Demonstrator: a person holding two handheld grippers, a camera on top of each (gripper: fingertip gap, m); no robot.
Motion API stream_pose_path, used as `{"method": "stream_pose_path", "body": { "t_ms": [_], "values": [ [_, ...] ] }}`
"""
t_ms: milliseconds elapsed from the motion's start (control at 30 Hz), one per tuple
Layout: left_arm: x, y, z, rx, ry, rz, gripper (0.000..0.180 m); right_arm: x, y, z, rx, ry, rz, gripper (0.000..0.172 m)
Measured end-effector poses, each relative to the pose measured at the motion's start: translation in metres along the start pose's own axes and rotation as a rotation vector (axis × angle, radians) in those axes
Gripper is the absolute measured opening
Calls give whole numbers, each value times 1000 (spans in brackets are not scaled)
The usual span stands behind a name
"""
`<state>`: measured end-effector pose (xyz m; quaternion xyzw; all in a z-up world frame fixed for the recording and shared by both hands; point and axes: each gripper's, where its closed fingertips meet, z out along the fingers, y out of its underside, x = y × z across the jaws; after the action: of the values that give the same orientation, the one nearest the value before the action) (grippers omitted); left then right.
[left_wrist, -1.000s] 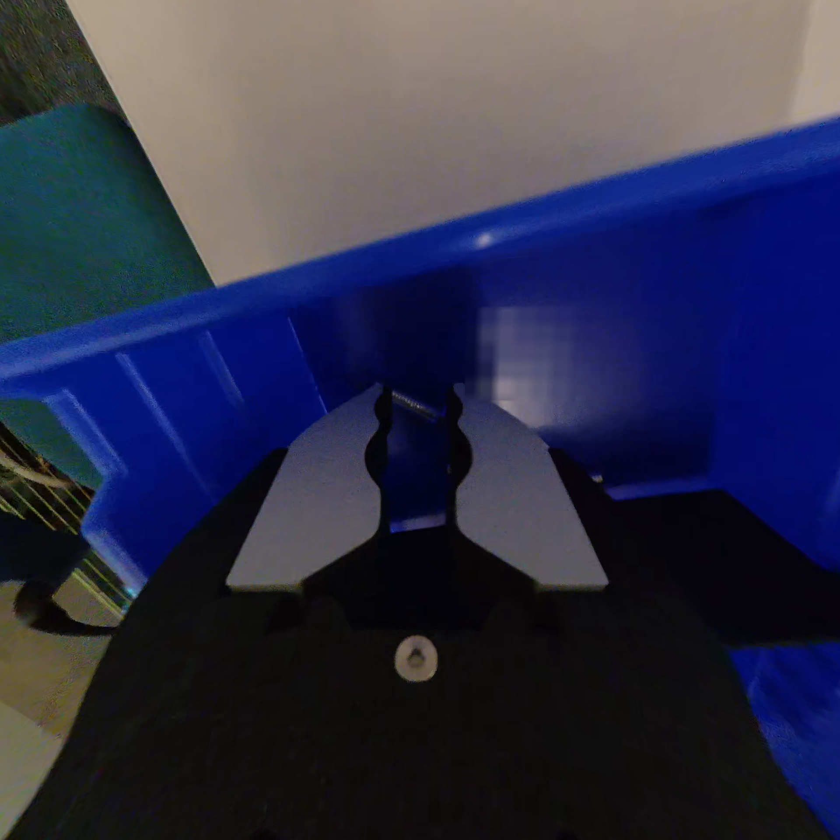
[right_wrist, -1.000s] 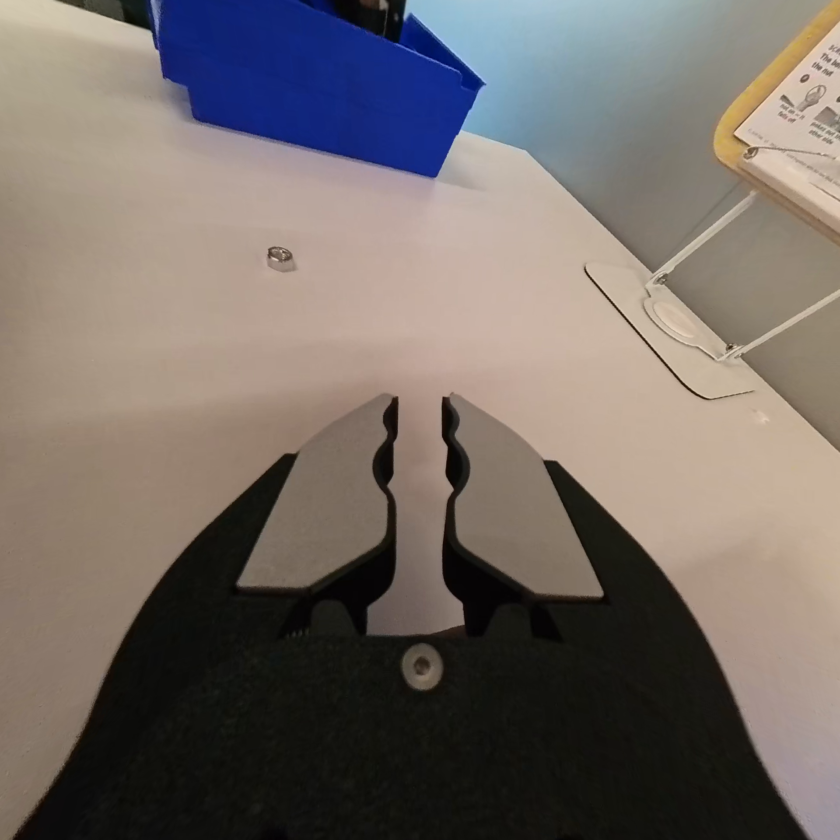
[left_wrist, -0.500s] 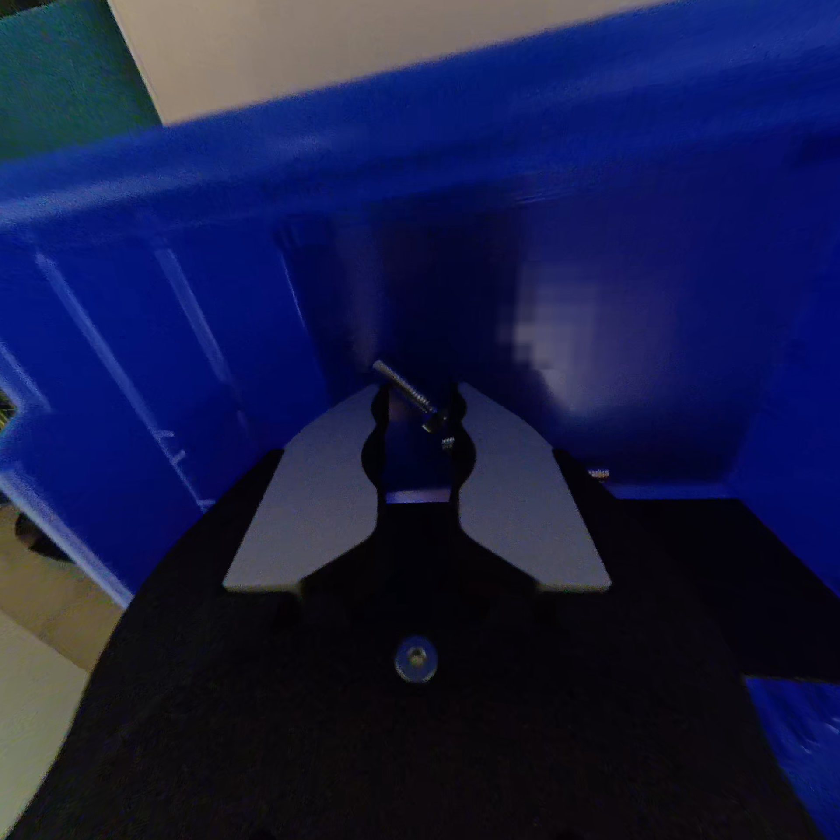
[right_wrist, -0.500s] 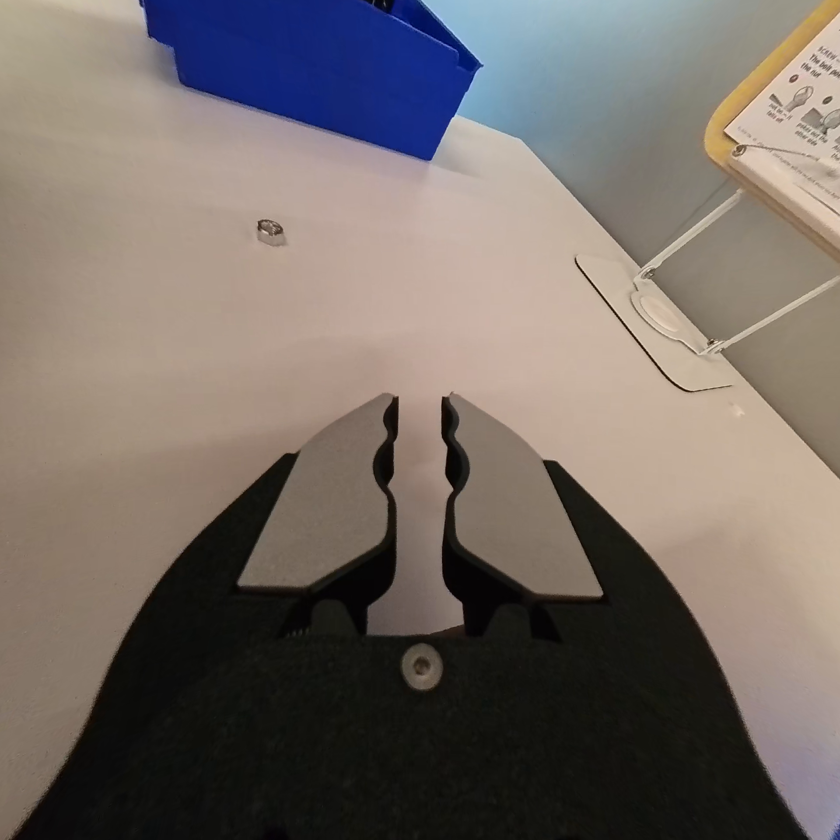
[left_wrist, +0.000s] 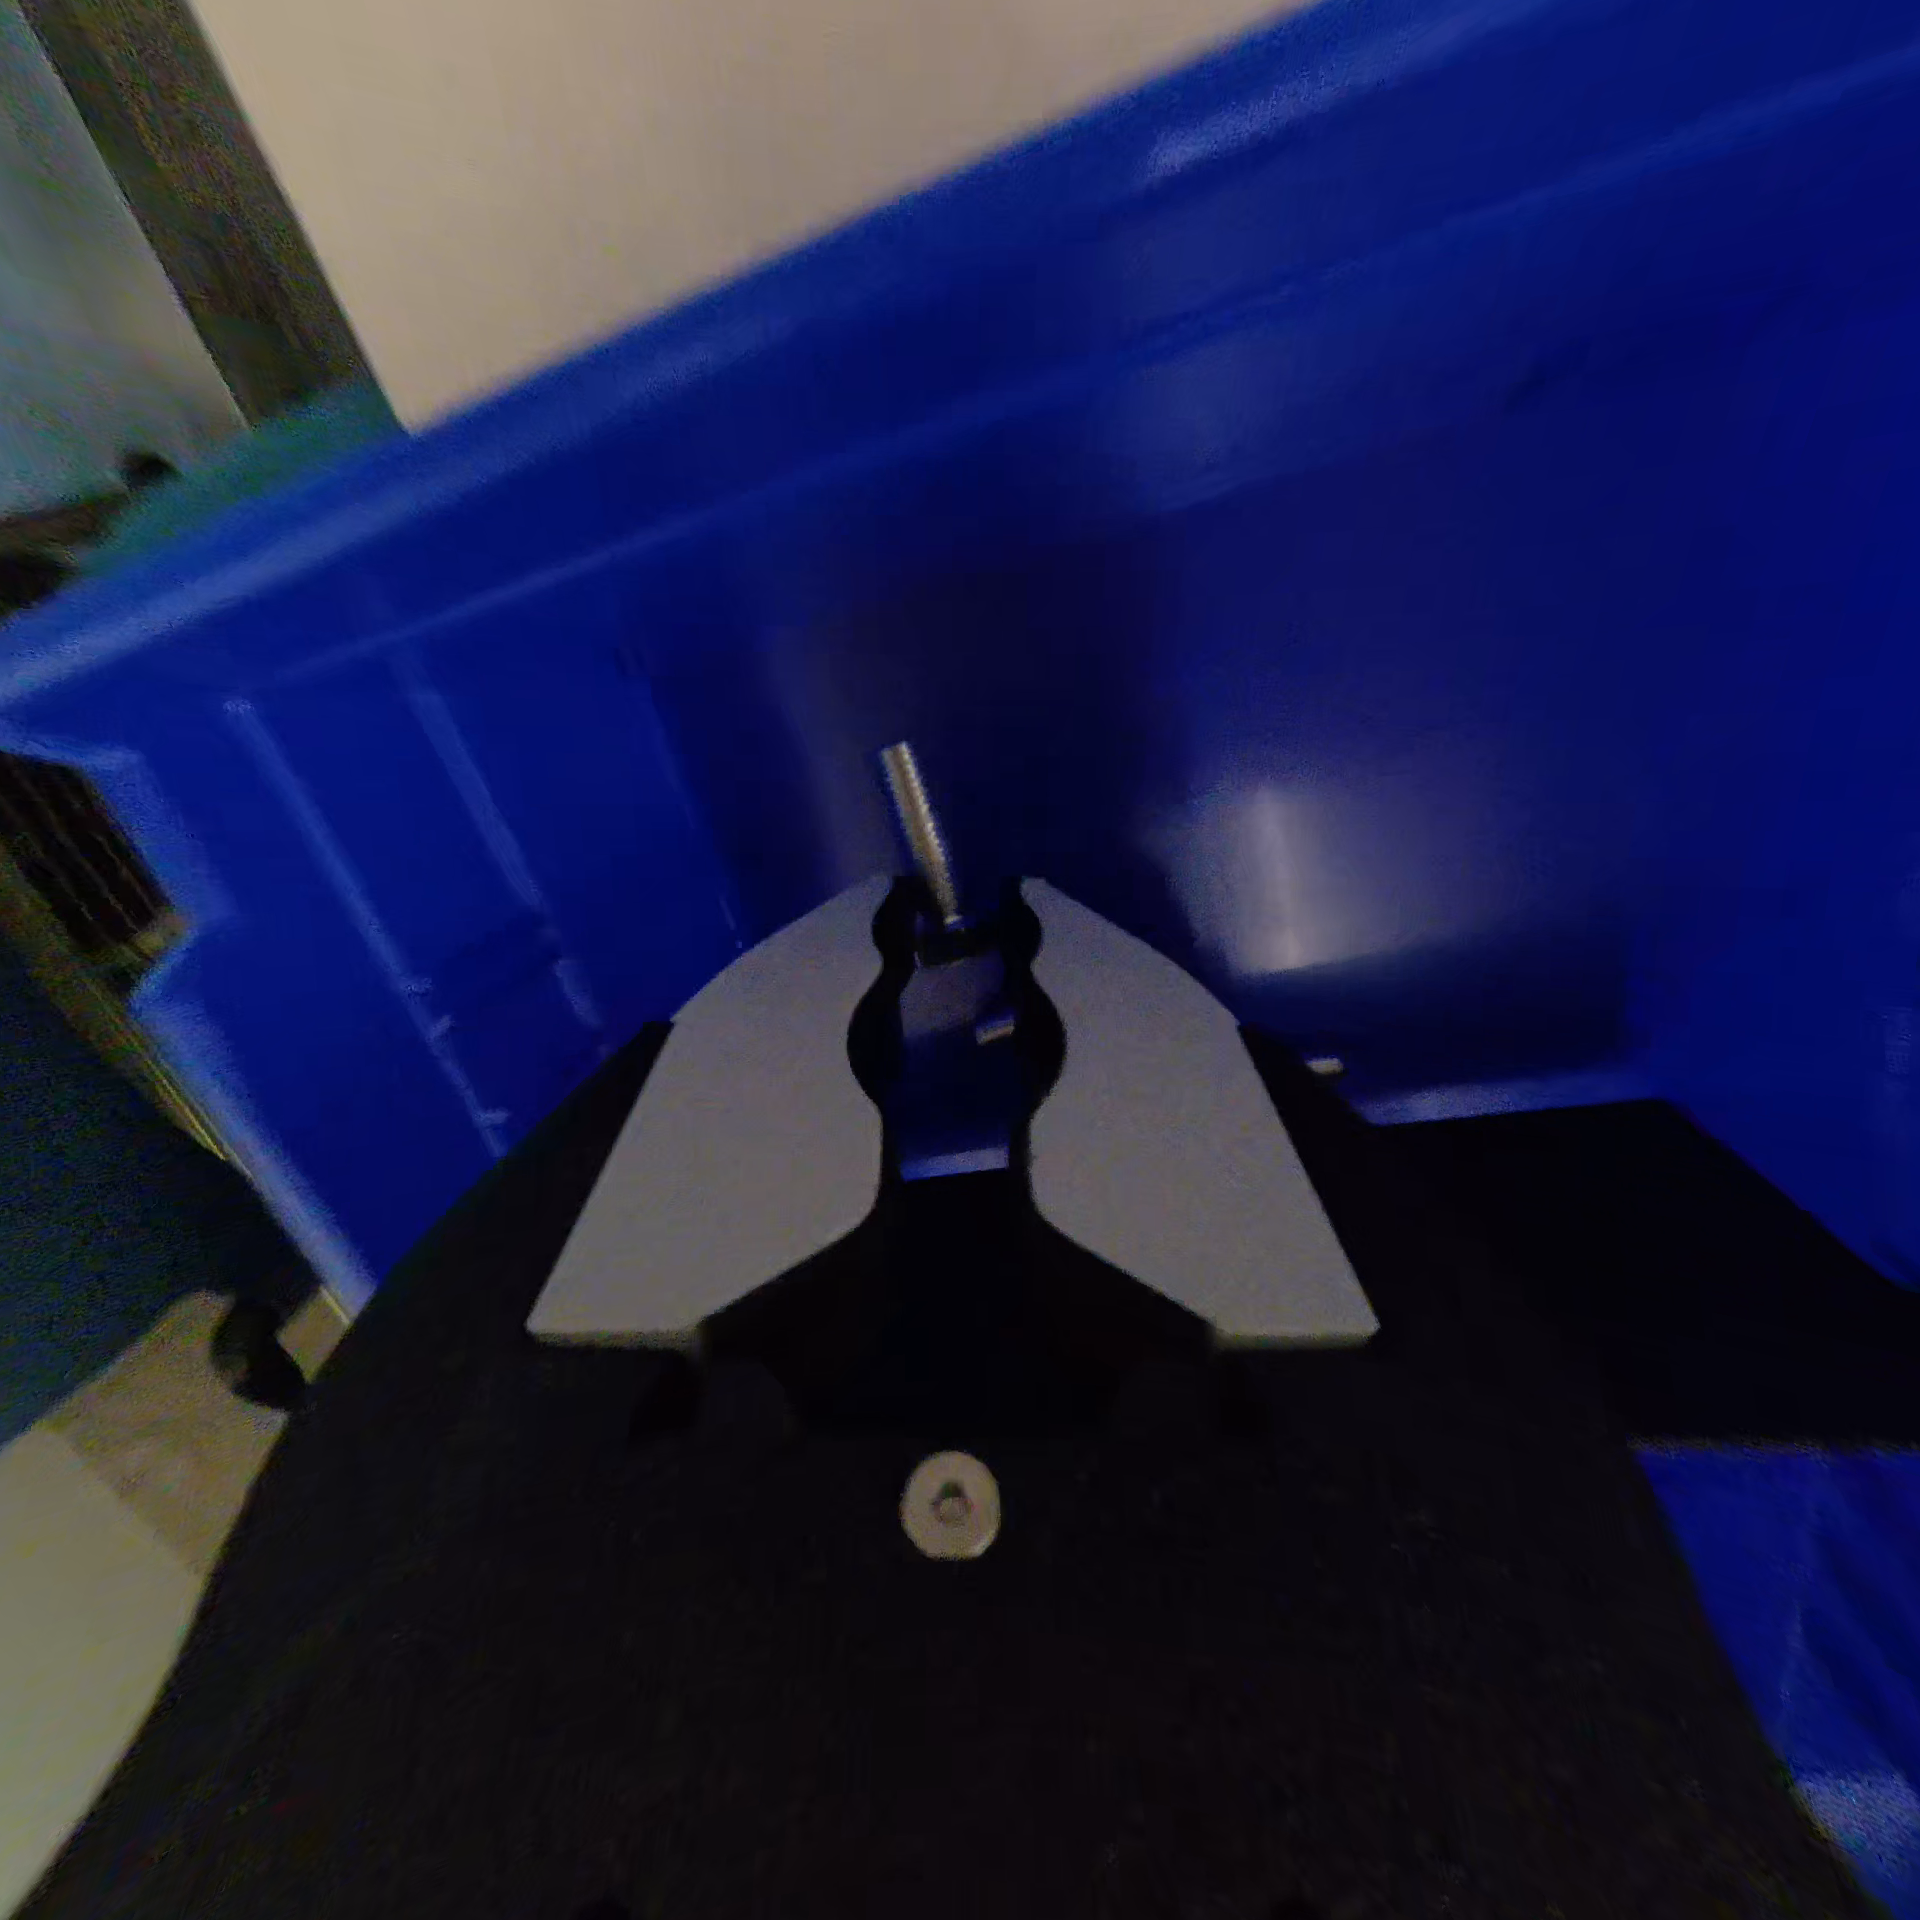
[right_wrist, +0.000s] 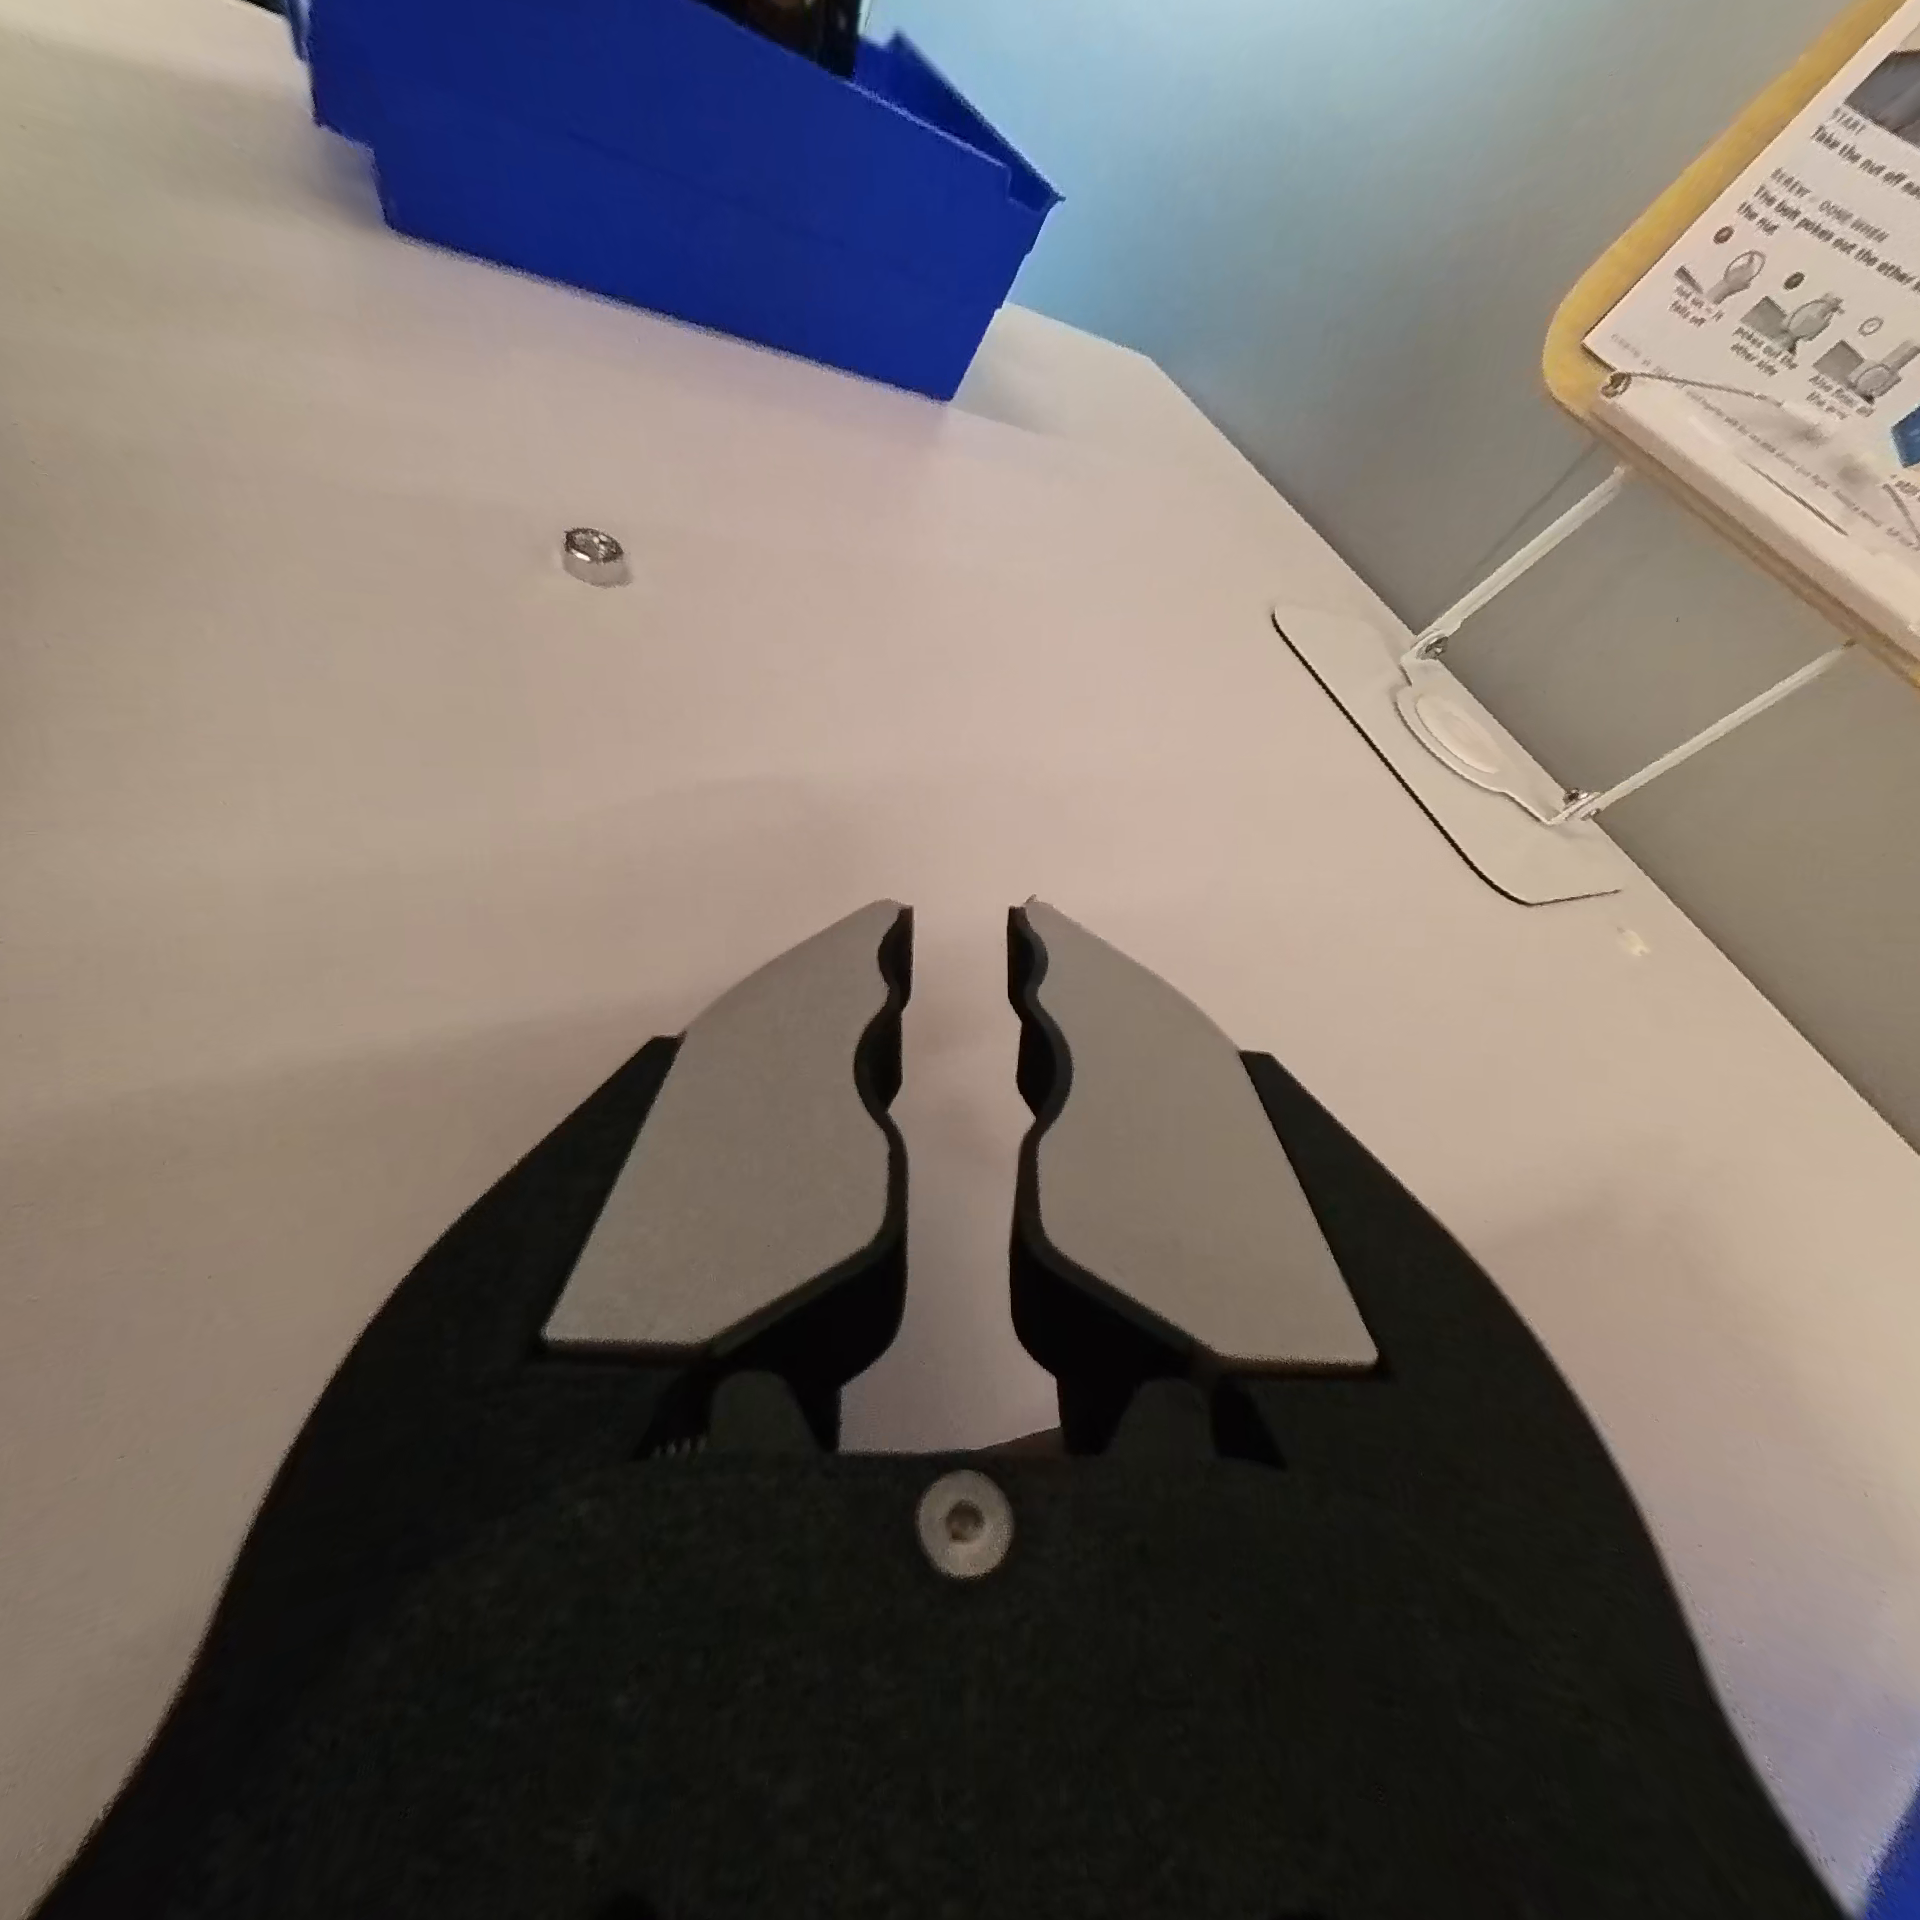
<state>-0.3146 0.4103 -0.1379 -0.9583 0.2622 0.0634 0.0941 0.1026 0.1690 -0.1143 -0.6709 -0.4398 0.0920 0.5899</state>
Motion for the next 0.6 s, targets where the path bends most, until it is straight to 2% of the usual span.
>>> {"method": "stream_pose_path", "body": {
  "t_ms": [67,133,233,300,367,467,600],
  "values": [
    [11,-13,-29,129,-18,41,16,2,-1,0,13,4,24,16],
    [41,-26,-68,267,10,121,17,5,-2,1,25,9,43,16],
    [118,-39,-125,451,116,316,16,7,-3,3,33,20,53,15],
    [179,-40,-147,514,199,469,16,7,-4,5,35,27,52,15],
    [235,-38,-150,526,261,609,16,7,-5,7,36,31,48,15],
    [309,-28,-128,476,358,784,16,7,-4,7,29,43,30,15],
    [370,-8,-87,370,450,922,16,13,0,1,28,76,31,14]
  ]
}}
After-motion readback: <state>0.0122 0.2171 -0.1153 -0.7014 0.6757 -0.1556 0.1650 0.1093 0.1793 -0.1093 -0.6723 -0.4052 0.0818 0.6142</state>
